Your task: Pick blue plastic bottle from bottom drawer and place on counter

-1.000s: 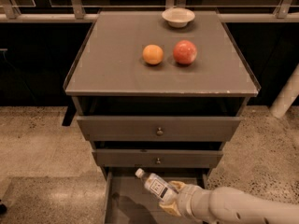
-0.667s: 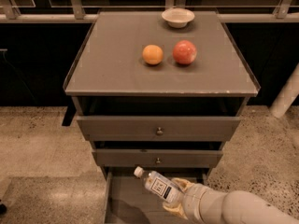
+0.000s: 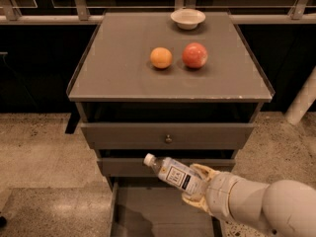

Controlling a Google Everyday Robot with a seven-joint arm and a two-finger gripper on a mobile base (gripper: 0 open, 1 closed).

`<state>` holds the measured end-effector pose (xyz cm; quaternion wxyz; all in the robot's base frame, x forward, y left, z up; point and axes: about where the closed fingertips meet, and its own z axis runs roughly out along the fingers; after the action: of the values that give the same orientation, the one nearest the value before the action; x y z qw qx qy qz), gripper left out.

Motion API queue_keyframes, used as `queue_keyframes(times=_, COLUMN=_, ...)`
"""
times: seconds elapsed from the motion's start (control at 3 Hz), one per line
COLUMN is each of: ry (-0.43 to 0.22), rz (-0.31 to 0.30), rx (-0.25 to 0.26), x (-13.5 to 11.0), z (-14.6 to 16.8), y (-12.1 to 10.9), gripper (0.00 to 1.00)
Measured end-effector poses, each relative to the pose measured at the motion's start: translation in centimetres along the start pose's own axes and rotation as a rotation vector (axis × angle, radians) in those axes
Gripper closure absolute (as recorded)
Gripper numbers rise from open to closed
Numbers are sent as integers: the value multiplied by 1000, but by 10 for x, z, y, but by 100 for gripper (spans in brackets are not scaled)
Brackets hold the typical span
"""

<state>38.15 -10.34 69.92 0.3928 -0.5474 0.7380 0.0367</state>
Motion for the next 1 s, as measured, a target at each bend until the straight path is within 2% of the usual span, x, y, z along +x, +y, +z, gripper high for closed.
queue_keyframes(times=0.67, ry=-6, rz=-11, rx=-11, x=-6, z=-1, y=0, gripper=100)
queue_keyframes(times=1.0, ry=-8, rz=-66, rx=-47, x=-15, z=-9, y=-9, gripper=100)
